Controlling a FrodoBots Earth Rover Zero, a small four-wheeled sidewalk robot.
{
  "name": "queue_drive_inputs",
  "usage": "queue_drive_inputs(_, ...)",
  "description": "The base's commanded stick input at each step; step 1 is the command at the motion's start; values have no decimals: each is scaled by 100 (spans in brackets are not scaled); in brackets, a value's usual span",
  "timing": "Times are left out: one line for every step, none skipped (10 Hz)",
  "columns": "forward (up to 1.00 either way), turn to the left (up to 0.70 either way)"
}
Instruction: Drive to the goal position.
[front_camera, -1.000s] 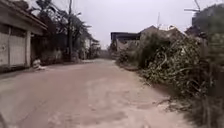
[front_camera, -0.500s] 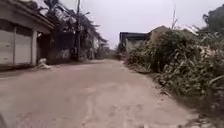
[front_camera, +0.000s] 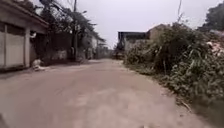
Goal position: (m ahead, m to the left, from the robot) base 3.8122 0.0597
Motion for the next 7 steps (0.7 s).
queue_drive_inputs(100, 1)
queue_drive_inputs(100, 1)
queue_drive_inputs(100, 1)
queue_drive_inputs(100, 1)
queue_drive_inputs(100, 1)
queue_drive_inputs(100, 1)
queue_drive_inputs(100, 1)
